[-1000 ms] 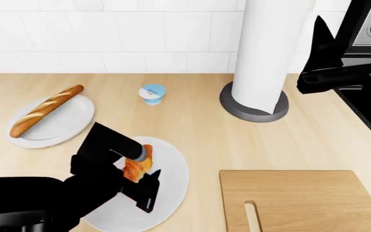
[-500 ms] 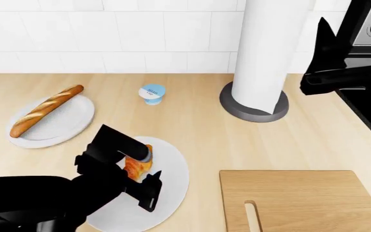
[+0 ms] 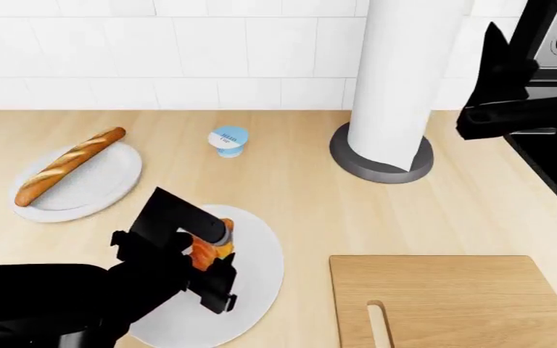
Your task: From the different types of pastries on the counter, select a croissant and place it on the cutting board. Then retrieve a jar of jam from the cabinet and place it alongside the croissant on the cutting board.
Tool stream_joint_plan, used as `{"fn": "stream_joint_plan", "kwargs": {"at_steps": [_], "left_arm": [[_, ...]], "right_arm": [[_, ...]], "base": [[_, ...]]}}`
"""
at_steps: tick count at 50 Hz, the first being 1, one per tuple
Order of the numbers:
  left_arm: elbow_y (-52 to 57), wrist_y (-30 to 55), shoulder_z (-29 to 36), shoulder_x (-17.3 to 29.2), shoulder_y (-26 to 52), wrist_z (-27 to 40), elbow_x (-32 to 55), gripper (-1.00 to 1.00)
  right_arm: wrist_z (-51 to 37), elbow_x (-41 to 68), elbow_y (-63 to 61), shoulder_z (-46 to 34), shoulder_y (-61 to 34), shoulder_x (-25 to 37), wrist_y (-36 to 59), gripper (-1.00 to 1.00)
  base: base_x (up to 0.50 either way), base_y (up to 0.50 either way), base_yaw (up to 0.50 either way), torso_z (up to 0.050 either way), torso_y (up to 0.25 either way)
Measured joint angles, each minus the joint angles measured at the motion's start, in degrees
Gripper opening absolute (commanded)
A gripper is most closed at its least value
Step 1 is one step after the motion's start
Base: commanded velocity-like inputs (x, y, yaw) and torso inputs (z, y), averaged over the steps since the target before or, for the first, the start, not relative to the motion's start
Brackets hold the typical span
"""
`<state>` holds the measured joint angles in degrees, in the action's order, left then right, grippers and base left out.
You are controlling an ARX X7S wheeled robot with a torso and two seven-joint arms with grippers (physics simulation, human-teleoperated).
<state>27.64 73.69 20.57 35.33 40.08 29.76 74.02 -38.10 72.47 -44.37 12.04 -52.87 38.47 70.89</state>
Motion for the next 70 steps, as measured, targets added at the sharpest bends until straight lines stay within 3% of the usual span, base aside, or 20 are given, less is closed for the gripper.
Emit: {"fn": "stream_joint_plan", "kwargs": {"at_steps": [15,31,46,70], "left_arm": [[4.80,-0.89,-0.64,-0.76,4.20,1.60,1.73,-1.00],[8.83,-0.60,4.16,-10.49,11.14,4.19,5.05,-1.00],[7.09,-4.79,10.16,-16.96,12.72,-3.11,-0.71,-1.00],[0.39,-11.03,19.35,-22.62,11.17,-14.02,-8.74,-1.00]], "right_arm": [[-0.51,0.48,0.26,0.23,0.15,0.19,-0.73,1.00],[-0.73,0.42,0.55,-0.51,-0.38,-0.02,-1.54,1.00],[0.01,-0.83,0.44,-1.60,0.21,-0.27,-2.73,1.00],[1.61,-3.46,0.35,-2.23,2.74,0.40,-4.90,1.00]], "base": [[0.00,0.00,0.00,0.000,0.000],[0.00,0.00,0.00,0.000,0.001],[0.00,0.00,0.00,0.000,0.000],[0.00,0.00,0.00,0.000,0.000]]}}
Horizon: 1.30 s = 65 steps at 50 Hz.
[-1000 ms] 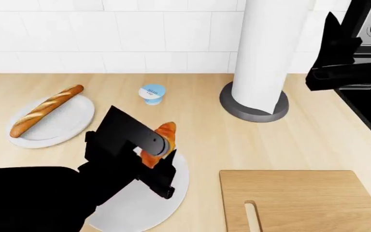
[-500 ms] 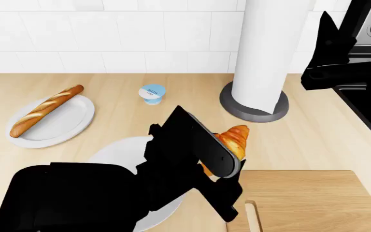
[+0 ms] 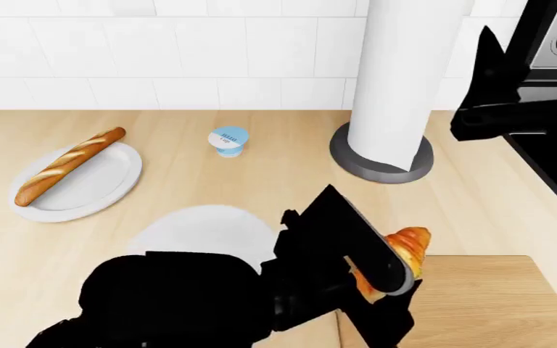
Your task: From the different types of pastries on the counter, select a croissant and place it on the cutting board. Then retrieve a jar of jam from the cabinet and place it alongside the croissant on the cutting board.
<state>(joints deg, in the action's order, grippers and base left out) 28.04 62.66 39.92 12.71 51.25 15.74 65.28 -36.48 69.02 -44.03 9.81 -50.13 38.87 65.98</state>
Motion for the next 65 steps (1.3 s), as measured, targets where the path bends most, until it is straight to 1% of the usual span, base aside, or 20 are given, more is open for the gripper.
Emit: {"fn": "stream_joint_plan", "kwargs": {"at_steps": [14,32,33,51,58,65], "left_arm": [[-2.44,-2.11,4.54,-0.99,-1.89,-2.82,-3.50,-1.00],[-3.89,-3.74,7.68,-1.73,-3.00,-4.15,-5.53,-1.00],[-3.94,-3.80,7.82,-1.76,-3.00,-4.19,-5.58,1.00],[-3.75,-4.22,7.98,-1.67,-2.71,-2.68,-4.96,1.00],[-1.18,-3.47,4.92,-0.84,-2.15,1.05,-2.09,1.00],[1.81,-3.52,0.01,1.00,-1.87,6.17,1.11,1.00]], "right_arm": [[0.63,-0.91,-0.07,-0.07,1.31,0.41,-1.05,1.00],[0.25,-0.53,-0.19,0.12,1.74,1.16,-1.39,1.00],[0.25,-0.55,-0.19,0.12,1.78,1.19,-1.43,1.00],[0.00,-0.30,-0.12,0.28,2.16,1.75,-1.92,1.00],[-0.76,0.87,-0.31,0.48,1.69,1.90,-1.73,1.00],[-3.36,5.13,-0.96,1.38,-0.12,2.45,-0.93,1.00]], "base": [[0.00,0.00,0.00,0.000,0.000],[0.00,0.00,0.00,0.000,0.001],[0.00,0.00,0.00,0.000,0.000],[0.00,0.00,0.00,0.000,0.000],[0.00,0.00,0.00,0.000,0.000],[0.00,0.00,0.00,0.000,0.000]]}}
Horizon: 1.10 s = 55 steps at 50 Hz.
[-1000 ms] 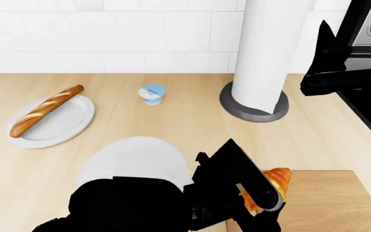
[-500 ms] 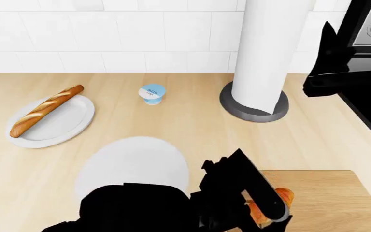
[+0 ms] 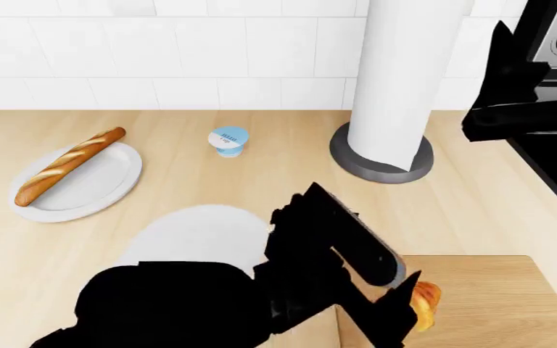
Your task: From the different types of pastries on the counter, select a croissant and place it on the cutting board. Then retrieve a jar of jam from the cabinet and place it alongside the croissant on the cutting board.
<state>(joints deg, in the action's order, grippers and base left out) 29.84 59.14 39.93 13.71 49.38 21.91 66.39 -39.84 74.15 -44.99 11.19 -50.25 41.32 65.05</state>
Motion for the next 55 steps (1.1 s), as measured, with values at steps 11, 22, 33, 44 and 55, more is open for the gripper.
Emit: {"fn": "stream_joint_plan", "kwargs": {"at_steps": [11,22,33,44,55], "left_arm": [[3.70,-0.80,-7.14,4.55,0.42,5.21,3.88,1.00],[5.80,-1.34,-11.47,7.73,1.21,7.71,7.03,1.00],[6.54,-1.68,-12.82,8.94,1.54,8.64,8.24,1.00],[7.85,-2.86,-14.28,10.88,0.82,8.40,8.26,1.00],[8.55,-3.64,-16.14,13.21,0.67,8.75,8.71,1.00]], "right_arm": [[-7.61,8.52,0.90,-1.66,-7.43,0.66,1.94,1.00],[-12.75,13.61,2.11,-3.85,-13.15,0.84,2.97,1.00],[-14.52,15.42,2.58,-4.84,-15.25,1.01,3.09,1.00],[-14.30,17.76,6.13,-7.47,-24.35,1.00,3.69,1.00],[-13.50,19.52,9.28,-9.22,-32.80,1.27,4.05,1.00]], "base": [[0.00,0.00,0.00,0.000,0.000],[0.00,0.00,0.00,0.000,0.000],[0.00,0.00,0.00,0.000,0.000],[0.00,0.00,0.00,0.000,0.000],[0.00,0.00,0.00,0.000,0.000]]}}
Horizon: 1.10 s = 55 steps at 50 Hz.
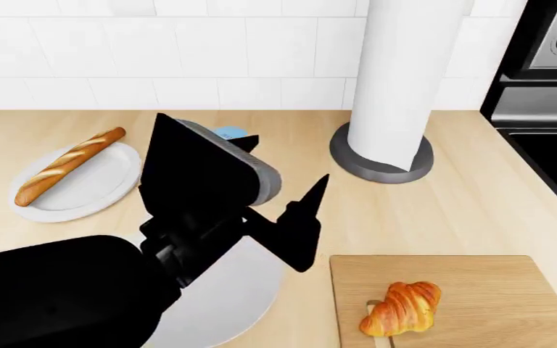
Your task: From the different types of pastries on the counter, select a croissant and place it on the cutting board. Then retrieve a jar of jam from the cabinet and place it alongside the croissant on the cutting board.
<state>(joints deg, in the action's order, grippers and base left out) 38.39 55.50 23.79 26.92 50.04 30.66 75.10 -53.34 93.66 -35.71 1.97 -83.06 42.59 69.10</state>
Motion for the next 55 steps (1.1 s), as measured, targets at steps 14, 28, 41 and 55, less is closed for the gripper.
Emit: {"fn": "stream_joint_plan", "kwargs": {"at_steps": [14,28,41,55], "left_arm": [[1.01,-0.51,-0.94,1.90,-0.01,0.02,-0.02,1.00],[1.24,-1.33,-1.34,2.74,-0.81,-0.26,-0.05,1.00],[1.41,-1.62,-1.49,3.10,-0.91,0.03,0.82,1.00],[1.53,-1.68,-1.57,3.49,-0.66,0.20,2.21,1.00]], "right_arm": [[3.67,-2.34,7.17,-4.01,-12.42,-1.73,0.55,1.00],[12.07,-13.70,17.48,-10.12,-21.91,-4.74,-1.42,1.00],[21.95,-25.04,30.64,-17.09,-29.83,-8.26,-5.71,1.00],[32.05,-33.48,48.28,-23.45,-40.08,-13.18,-9.16,1.00]], "base": [[0.00,0.00,0.00,0.000,0.000],[0.00,0.00,0.00,0.000,0.000],[0.00,0.00,0.00,0.000,0.000],[0.00,0.00,0.00,0.000,0.000]]}}
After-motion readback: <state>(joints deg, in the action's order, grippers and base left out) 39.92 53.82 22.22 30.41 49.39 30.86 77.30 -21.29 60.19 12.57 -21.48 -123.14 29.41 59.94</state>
